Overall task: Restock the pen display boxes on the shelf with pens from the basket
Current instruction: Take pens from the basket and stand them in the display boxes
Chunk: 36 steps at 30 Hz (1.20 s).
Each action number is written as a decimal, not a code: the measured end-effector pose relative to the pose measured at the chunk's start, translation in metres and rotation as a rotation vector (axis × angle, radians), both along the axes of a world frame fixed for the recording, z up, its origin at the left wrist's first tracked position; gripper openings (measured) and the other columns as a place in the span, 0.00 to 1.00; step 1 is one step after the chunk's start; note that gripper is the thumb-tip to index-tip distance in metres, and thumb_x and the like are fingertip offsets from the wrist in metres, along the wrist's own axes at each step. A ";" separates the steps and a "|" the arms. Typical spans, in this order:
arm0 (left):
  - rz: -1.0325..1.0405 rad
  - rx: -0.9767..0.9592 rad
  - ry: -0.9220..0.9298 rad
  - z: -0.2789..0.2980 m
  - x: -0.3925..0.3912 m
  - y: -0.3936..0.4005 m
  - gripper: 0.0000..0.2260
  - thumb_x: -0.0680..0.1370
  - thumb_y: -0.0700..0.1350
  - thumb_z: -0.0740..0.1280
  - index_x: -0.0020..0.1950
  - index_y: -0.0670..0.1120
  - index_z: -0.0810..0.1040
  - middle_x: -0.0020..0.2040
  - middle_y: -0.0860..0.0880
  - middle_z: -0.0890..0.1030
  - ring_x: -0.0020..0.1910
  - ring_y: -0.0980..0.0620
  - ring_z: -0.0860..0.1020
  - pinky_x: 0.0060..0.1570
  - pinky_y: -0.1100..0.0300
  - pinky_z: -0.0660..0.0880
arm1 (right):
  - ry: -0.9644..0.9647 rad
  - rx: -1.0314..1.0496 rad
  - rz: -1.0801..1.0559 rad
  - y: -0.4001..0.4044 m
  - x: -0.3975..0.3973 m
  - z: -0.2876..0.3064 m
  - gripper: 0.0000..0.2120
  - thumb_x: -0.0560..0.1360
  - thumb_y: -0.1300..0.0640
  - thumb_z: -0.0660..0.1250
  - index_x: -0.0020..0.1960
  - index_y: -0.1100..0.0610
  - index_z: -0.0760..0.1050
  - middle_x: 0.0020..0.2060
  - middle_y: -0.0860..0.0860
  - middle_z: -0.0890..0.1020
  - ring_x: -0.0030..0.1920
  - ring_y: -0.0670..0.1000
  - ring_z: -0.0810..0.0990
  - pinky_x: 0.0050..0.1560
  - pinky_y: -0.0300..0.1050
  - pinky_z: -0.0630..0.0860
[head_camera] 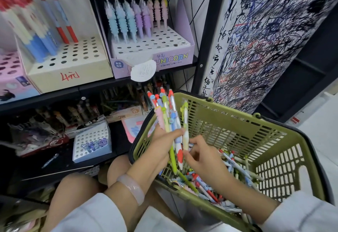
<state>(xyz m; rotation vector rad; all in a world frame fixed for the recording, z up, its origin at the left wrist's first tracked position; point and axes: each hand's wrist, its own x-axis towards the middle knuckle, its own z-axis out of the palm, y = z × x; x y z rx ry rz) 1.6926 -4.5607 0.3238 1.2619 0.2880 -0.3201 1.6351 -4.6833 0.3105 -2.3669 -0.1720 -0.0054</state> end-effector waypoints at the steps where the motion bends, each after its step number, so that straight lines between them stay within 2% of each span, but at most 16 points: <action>1: -0.019 0.025 -0.020 0.000 -0.001 0.000 0.19 0.72 0.33 0.70 0.61 0.43 0.74 0.54 0.44 0.82 0.53 0.44 0.80 0.57 0.45 0.76 | -0.021 -0.031 0.003 -0.001 0.001 0.001 0.11 0.76 0.54 0.65 0.50 0.51 0.62 0.29 0.47 0.76 0.27 0.43 0.72 0.32 0.38 0.68; 4: -0.061 0.069 -0.070 0.002 -0.004 0.003 0.19 0.71 0.32 0.71 0.60 0.43 0.76 0.52 0.44 0.83 0.52 0.44 0.81 0.55 0.46 0.77 | -0.002 -0.061 0.043 -0.004 0.005 0.008 0.08 0.77 0.54 0.64 0.47 0.51 0.63 0.28 0.48 0.76 0.26 0.42 0.70 0.30 0.37 0.66; 7: -0.081 0.081 -0.111 0.004 -0.003 0.010 0.19 0.70 0.32 0.71 0.59 0.43 0.76 0.50 0.47 0.83 0.50 0.48 0.82 0.55 0.49 0.77 | 0.020 0.038 0.044 -0.007 0.011 0.023 0.05 0.77 0.53 0.62 0.43 0.50 0.70 0.30 0.49 0.78 0.26 0.42 0.73 0.28 0.36 0.67; 10: -0.093 0.090 -0.169 0.006 -0.002 0.017 0.18 0.70 0.32 0.71 0.56 0.48 0.77 0.51 0.49 0.83 0.50 0.51 0.82 0.50 0.56 0.78 | 0.001 0.301 -0.122 -0.003 0.027 0.045 0.04 0.77 0.49 0.61 0.46 0.48 0.73 0.36 0.52 0.80 0.35 0.52 0.78 0.38 0.49 0.76; 11: -0.106 0.082 -0.195 0.008 -0.002 0.019 0.20 0.71 0.32 0.71 0.59 0.48 0.76 0.53 0.50 0.83 0.51 0.53 0.82 0.47 0.60 0.78 | -0.010 0.351 -0.165 0.001 0.034 0.053 0.06 0.76 0.47 0.62 0.49 0.49 0.72 0.38 0.54 0.79 0.37 0.54 0.77 0.40 0.51 0.75; 13: -0.129 0.064 -0.249 0.014 -0.002 0.023 0.28 0.71 0.31 0.70 0.69 0.46 0.70 0.54 0.54 0.81 0.48 0.60 0.81 0.40 0.67 0.77 | -0.010 0.387 -0.185 0.012 0.049 0.067 0.11 0.75 0.45 0.63 0.52 0.51 0.71 0.37 0.53 0.76 0.35 0.51 0.73 0.40 0.50 0.73; 15: -0.114 0.070 -0.283 0.022 -0.001 0.029 0.26 0.71 0.31 0.70 0.68 0.45 0.70 0.49 0.57 0.82 0.44 0.63 0.81 0.37 0.70 0.75 | -0.033 0.391 -0.168 0.024 0.061 0.079 0.13 0.75 0.47 0.65 0.48 0.56 0.71 0.33 0.53 0.73 0.34 0.51 0.71 0.38 0.50 0.71; 18: -0.023 0.094 -0.313 0.035 0.004 0.049 0.17 0.71 0.34 0.71 0.54 0.52 0.77 0.38 0.62 0.83 0.39 0.64 0.81 0.35 0.71 0.75 | -0.085 0.387 -0.132 0.041 0.071 0.097 0.11 0.76 0.50 0.66 0.45 0.58 0.74 0.30 0.52 0.74 0.31 0.49 0.72 0.35 0.48 0.72; 20: 0.035 0.103 -0.335 0.043 0.007 0.068 0.17 0.71 0.35 0.72 0.50 0.55 0.75 0.38 0.62 0.83 0.38 0.64 0.81 0.35 0.72 0.75 | -0.107 0.452 -0.077 0.053 0.076 0.111 0.08 0.77 0.53 0.64 0.49 0.56 0.77 0.31 0.49 0.78 0.29 0.43 0.74 0.32 0.37 0.73; 22: 0.079 0.125 -0.368 0.052 0.009 0.091 0.17 0.71 0.35 0.72 0.49 0.56 0.75 0.39 0.63 0.83 0.39 0.64 0.81 0.35 0.72 0.75 | -0.111 0.593 -0.003 0.067 0.081 0.127 0.06 0.78 0.57 0.63 0.51 0.54 0.78 0.35 0.49 0.81 0.31 0.39 0.78 0.35 0.31 0.75; 24: 0.121 0.165 -0.389 0.060 0.008 0.115 0.16 0.71 0.35 0.72 0.50 0.54 0.76 0.41 0.59 0.84 0.40 0.62 0.82 0.36 0.70 0.75 | -0.116 0.720 0.066 0.082 0.087 0.145 0.07 0.79 0.60 0.62 0.50 0.51 0.76 0.36 0.48 0.83 0.36 0.40 0.81 0.38 0.33 0.78; 26: 0.168 0.194 -0.396 0.065 0.006 0.141 0.14 0.71 0.35 0.72 0.51 0.51 0.77 0.41 0.53 0.85 0.42 0.55 0.83 0.40 0.63 0.78 | -0.124 0.764 0.108 0.099 0.096 0.163 0.04 0.78 0.61 0.62 0.50 0.53 0.74 0.34 0.48 0.84 0.37 0.43 0.83 0.40 0.35 0.79; 28: 0.206 0.212 -0.398 0.071 0.004 0.165 0.13 0.71 0.34 0.72 0.49 0.51 0.78 0.39 0.53 0.84 0.41 0.52 0.83 0.45 0.56 0.78 | -0.124 0.796 0.147 0.118 0.105 0.179 0.02 0.78 0.61 0.62 0.48 0.55 0.72 0.34 0.49 0.84 0.36 0.44 0.83 0.40 0.35 0.79; 29: 0.224 0.220 -0.406 0.074 0.003 0.178 0.13 0.71 0.34 0.72 0.48 0.51 0.78 0.37 0.53 0.84 0.39 0.53 0.82 0.45 0.55 0.78 | -0.123 0.800 0.171 0.131 0.111 0.187 0.02 0.78 0.61 0.62 0.47 0.56 0.72 0.35 0.50 0.83 0.36 0.43 0.83 0.40 0.35 0.79; 32: 0.254 0.241 -0.449 0.084 -0.003 0.215 0.11 0.72 0.35 0.71 0.50 0.48 0.78 0.35 0.53 0.84 0.35 0.55 0.82 0.39 0.62 0.77 | -0.148 0.748 0.250 0.175 0.124 0.207 0.02 0.78 0.61 0.62 0.47 0.57 0.72 0.37 0.52 0.81 0.36 0.45 0.82 0.41 0.35 0.79; 36: 0.355 0.243 -0.470 0.096 -0.011 0.259 0.09 0.73 0.34 0.69 0.47 0.47 0.77 0.32 0.53 0.83 0.31 0.57 0.81 0.33 0.66 0.76 | -0.224 0.703 0.340 0.235 0.136 0.228 0.04 0.78 0.62 0.62 0.45 0.55 0.72 0.41 0.51 0.77 0.38 0.49 0.80 0.43 0.42 0.81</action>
